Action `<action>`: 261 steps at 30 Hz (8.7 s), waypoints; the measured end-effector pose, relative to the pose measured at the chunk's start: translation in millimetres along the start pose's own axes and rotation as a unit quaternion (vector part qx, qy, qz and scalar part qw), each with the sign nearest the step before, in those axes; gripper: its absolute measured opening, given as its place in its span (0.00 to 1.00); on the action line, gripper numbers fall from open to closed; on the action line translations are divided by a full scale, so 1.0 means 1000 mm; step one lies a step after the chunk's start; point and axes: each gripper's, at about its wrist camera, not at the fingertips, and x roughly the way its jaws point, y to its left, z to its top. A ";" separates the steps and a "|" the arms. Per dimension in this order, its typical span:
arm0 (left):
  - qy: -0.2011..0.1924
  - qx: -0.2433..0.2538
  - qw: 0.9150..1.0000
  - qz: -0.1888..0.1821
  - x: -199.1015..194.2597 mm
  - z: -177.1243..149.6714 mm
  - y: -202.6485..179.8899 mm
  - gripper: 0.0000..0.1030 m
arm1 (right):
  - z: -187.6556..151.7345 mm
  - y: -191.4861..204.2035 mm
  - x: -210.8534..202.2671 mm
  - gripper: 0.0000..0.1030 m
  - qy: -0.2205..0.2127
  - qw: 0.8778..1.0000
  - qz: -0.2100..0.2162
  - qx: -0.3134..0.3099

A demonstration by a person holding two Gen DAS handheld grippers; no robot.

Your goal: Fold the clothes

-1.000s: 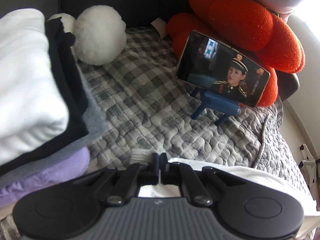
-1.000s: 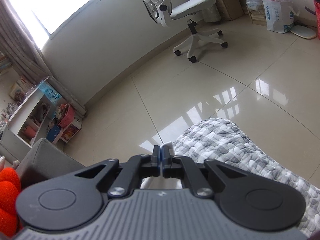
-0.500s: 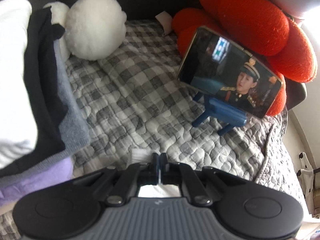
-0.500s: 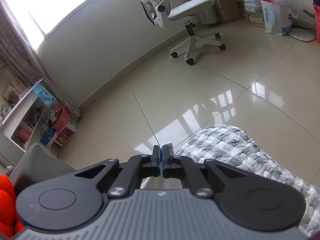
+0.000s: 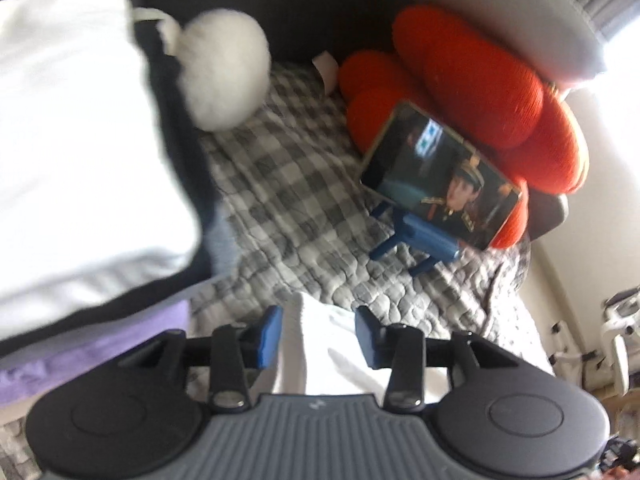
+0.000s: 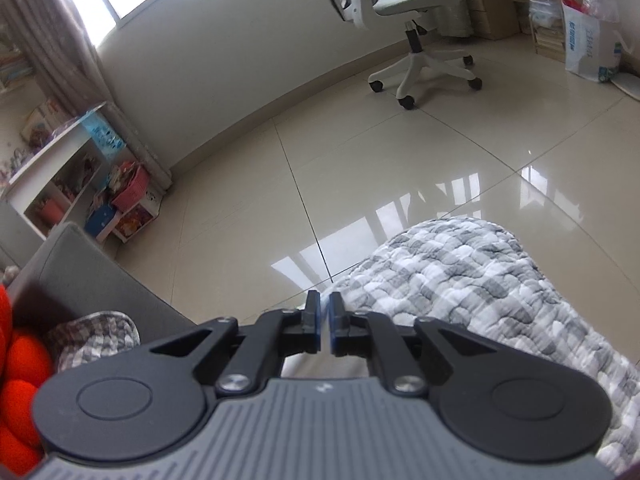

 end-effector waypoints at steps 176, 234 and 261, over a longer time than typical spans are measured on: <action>-0.049 0.312 0.949 -0.011 0.052 -0.115 -0.112 0.31 | -0.017 0.006 0.038 0.26 0.014 0.968 0.044 -0.248; -0.051 0.317 0.947 -0.017 0.054 -0.116 -0.111 0.31 | -0.017 0.009 0.055 0.13 0.023 0.973 0.060 -0.224; -0.054 0.319 0.946 -0.017 0.054 -0.117 -0.111 0.31 | -0.002 -0.001 0.030 0.15 0.023 0.980 0.097 -0.172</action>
